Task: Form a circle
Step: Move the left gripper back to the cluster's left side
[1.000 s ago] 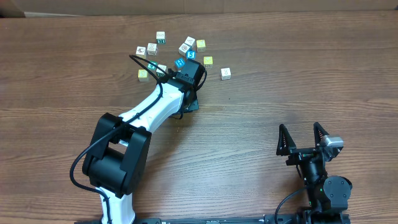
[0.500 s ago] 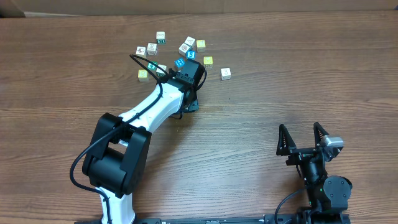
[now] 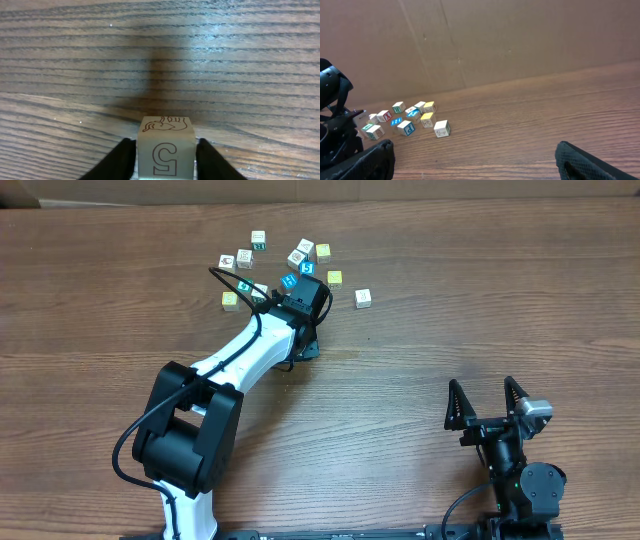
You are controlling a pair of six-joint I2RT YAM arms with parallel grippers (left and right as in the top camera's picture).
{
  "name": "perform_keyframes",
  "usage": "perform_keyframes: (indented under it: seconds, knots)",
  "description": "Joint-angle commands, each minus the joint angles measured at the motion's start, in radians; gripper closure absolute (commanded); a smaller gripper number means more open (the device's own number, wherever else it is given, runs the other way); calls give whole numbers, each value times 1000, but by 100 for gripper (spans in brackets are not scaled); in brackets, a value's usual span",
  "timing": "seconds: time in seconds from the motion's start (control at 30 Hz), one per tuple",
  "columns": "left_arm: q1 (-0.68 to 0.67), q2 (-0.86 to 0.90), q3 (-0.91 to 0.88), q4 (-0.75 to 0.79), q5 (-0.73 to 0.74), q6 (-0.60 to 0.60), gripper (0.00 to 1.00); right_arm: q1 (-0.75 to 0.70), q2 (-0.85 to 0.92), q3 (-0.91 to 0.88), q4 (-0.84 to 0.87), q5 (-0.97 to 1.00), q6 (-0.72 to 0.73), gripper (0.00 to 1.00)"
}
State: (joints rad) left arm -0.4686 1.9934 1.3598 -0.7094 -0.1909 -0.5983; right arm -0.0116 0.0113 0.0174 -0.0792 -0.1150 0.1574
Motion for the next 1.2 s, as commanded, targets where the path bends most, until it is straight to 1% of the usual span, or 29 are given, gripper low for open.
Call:
perform_keyframes:
  seconds: [0.0,0.07,0.17,0.27,0.43,0.57,0.6,0.67,0.73,0.87,0.97,1.0,1.17]
  knots:
    - [5,-18,-8,3,0,2,56,6,-8,-10,5,9,3,0]
    - [5,-18,-8,4,1,1,47,6,-8,-10,5,9,3,0]
    - [8,-19,-3,17,1,25,41,6,-8,-10,5,9,3,0]
    - [26,-19,58,-4,7,51,36,6,-8,-10,5,9,3,0]
    - [73,-19,296,-163,12,108,29,6,-8,-10,5,9,3,0]
    - [126,-19,499,-272,13,128,26,6,-8,-10,5,9,3,0]
    - [141,-19,546,-289,13,128,27,6,-8,-10,5,9,3,0]
    - [170,-19,614,-296,13,127,34,6,-8,-10,5,9,3,0]
    - [198,-19,658,-291,12,127,36,6,-8,-10,5,9,3,0]
    - [250,-12,656,-237,-2,128,41,6,-8,-10,5,9,3,0]
    - [277,10,644,-224,0,127,41,6,-8,-10,5,9,3,0]
    - [282,20,644,-225,0,127,39,6,-8,-10,6,9,3,0]
    - [301,102,644,-255,0,128,39,6,-8,-10,5,9,3,0]
